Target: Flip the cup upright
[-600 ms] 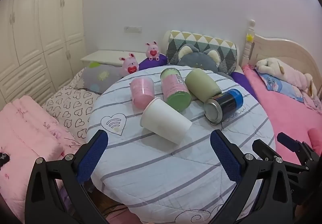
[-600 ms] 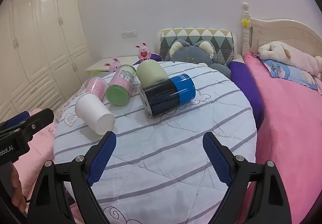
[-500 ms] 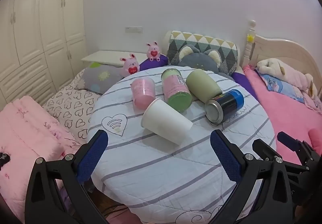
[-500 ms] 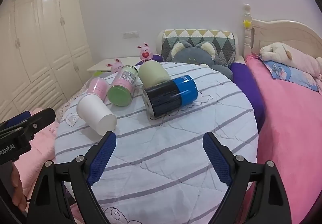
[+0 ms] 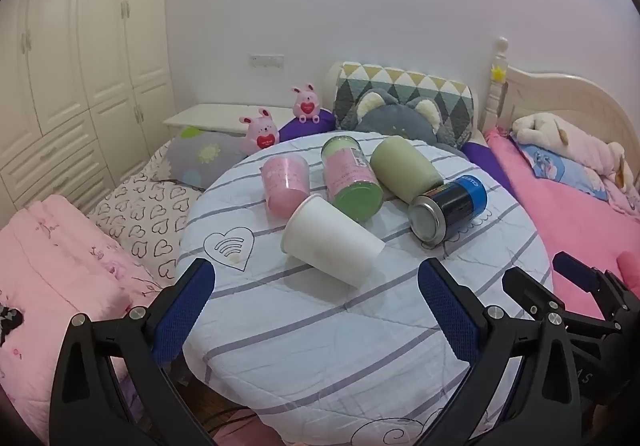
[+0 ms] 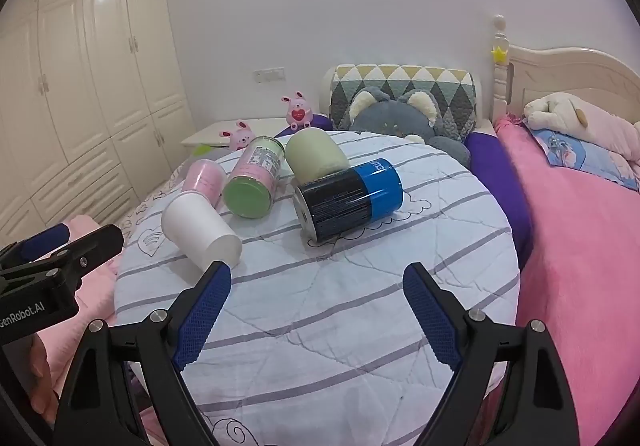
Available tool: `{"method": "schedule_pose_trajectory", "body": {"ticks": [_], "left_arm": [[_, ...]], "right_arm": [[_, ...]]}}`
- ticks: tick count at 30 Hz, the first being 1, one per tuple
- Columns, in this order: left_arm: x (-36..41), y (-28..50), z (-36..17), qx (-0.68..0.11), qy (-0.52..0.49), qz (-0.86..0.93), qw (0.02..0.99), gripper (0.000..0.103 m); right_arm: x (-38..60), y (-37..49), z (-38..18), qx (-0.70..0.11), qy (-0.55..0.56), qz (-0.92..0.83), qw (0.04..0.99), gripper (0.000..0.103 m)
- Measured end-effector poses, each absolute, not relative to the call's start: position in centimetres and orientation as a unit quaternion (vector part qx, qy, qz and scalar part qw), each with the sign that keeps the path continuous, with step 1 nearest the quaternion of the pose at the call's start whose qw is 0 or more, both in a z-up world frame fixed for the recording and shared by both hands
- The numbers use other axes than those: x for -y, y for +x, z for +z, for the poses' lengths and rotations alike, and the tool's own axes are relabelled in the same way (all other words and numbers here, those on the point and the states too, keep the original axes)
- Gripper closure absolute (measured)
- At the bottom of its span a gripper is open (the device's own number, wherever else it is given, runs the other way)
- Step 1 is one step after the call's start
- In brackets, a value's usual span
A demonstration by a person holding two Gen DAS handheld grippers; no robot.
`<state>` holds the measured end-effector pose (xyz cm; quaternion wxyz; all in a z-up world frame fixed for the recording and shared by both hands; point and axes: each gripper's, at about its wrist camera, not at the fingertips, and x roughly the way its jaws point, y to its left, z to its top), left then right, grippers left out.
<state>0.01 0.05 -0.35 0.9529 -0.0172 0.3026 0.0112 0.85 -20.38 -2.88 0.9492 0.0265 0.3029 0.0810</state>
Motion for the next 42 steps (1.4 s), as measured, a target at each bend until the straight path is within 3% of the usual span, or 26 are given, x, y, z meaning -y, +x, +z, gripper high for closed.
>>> {"method": "schedule_pose_trajectory", "body": {"ticks": [42], "left_arm": [[0.3, -0.9, -0.2, -0.29, -0.004, 0.021, 0.957, 0.0]], "right_arm": [[19.3, 0.6, -1.5, -0.268, 0.012, 0.104, 0.958, 0.014]]}}
